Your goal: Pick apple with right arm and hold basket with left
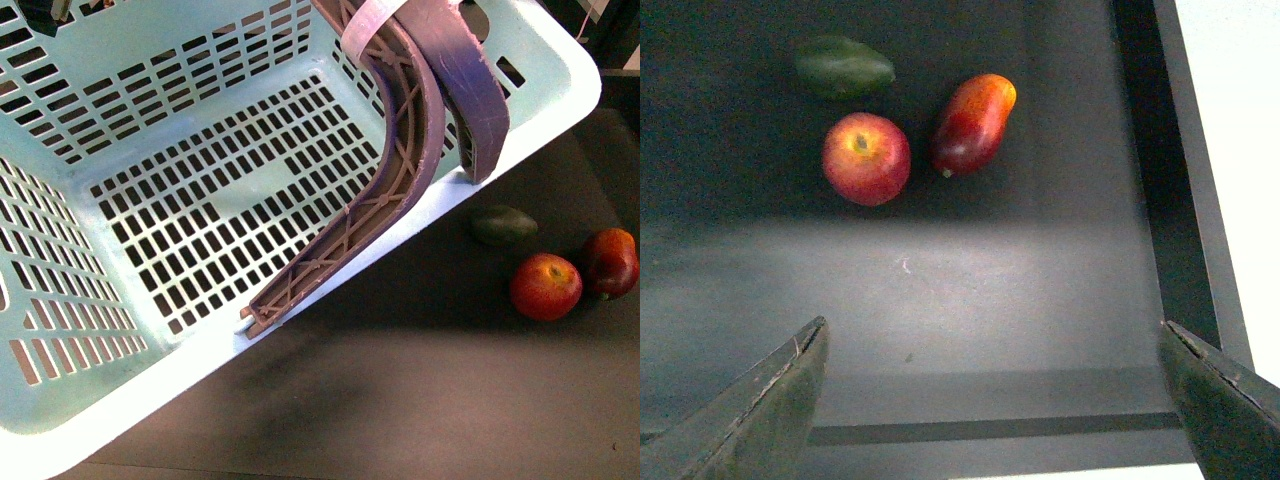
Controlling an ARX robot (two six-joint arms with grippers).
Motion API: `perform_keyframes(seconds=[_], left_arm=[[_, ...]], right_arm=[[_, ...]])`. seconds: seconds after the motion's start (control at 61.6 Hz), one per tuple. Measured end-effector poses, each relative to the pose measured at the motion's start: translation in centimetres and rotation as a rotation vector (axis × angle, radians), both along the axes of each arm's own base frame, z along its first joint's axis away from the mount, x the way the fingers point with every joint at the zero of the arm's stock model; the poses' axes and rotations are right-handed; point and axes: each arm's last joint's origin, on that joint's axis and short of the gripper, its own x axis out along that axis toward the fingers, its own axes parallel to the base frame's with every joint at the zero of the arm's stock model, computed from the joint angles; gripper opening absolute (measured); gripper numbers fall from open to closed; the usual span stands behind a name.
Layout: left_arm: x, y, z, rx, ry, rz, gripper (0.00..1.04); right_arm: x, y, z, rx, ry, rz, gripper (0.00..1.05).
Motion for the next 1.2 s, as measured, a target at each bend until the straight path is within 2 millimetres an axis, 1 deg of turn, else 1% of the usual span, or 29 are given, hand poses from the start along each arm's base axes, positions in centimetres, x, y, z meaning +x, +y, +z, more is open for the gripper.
perform_keyframes(seconds=[0.13, 0.179, 0.195, 0.244, 0.39, 0.455, 0.601, 0.779, 1.056, 1.202], left_arm=[[0.0, 0.0, 0.0, 0.000, 0.000, 0.000, 0.16], [0.0, 0.0, 0.0, 0.000, 0.000, 0.000, 0.16], [0.0, 0.0, 0.0, 0.000, 0.000, 0.000, 0.16], [0.0, 0.0, 0.0, 0.000, 0.000, 0.000, 0.16], [0.0, 0.0, 0.0, -0.001, 0.000, -0.001, 0.16], [0.0, 0.0, 0.0, 0.000, 0.000, 0.000, 0.16], [0.0, 0.0, 0.0, 0.001, 0.000, 0.001, 0.16], [0.0, 0.0, 0.0, 0.000, 0.000, -0.001, 0.15], [0.0, 0.0, 0.0, 0.000, 0.000, 0.000, 0.15], [0.0, 0.0, 0.0, 0.000, 0.000, 0.000, 0.15]], right_arm=[[3.5, -0.2, -1.8, 0.013, 0.035, 0.040, 0.96], [5.2, -0.1, -3.1, 0.002, 0.074, 0.049, 0.96], [5.5, -0.1, -3.4, 0.000, 0.084, 0.051, 0.96], [7.0, 0.4, -5.2, -0.028, 0.151, 0.081, 0.96], [9.4, 1.6, -8.7, -0.109, 0.277, 0.135, 0.96], [10.2, 2.0, -9.9, -0.125, 0.309, 0.153, 0.96], [11.5, 2.7, -11.5, -0.138, 0.342, 0.167, 0.96], [13.0, 3.4, -12.8, -0.125, 0.366, 0.180, 0.96], [15.3, 4.8, -13.9, -0.095, 0.360, 0.184, 0.96], [16.4, 5.0, -14.3, -0.077, 0.347, 0.167, 0.96]])
